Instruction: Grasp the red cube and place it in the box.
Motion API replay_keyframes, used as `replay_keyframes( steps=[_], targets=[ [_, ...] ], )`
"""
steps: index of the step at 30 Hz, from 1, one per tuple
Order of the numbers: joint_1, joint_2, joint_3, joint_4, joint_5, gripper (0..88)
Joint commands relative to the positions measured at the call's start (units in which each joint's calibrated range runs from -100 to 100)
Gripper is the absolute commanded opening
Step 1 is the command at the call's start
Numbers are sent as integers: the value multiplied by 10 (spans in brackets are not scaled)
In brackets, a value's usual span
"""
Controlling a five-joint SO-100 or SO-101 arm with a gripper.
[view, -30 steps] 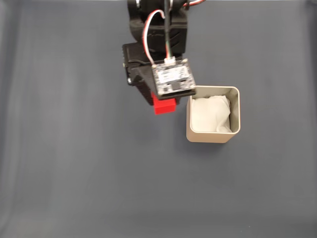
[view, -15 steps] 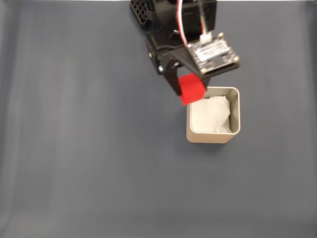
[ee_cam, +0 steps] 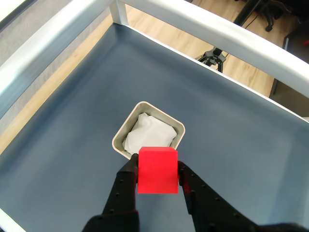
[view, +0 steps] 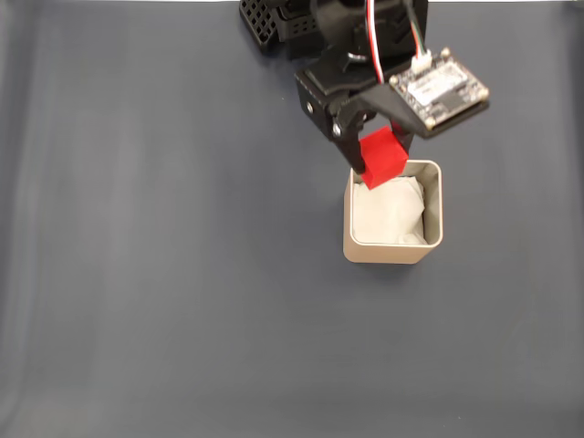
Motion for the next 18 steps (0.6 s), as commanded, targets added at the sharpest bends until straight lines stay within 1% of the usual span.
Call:
replay_keyframes(
  steps=[1,18],
  targets=[
    [1,8,-30,-25,6,3],
    [3,58,-26,-99,8,3]
  ],
)
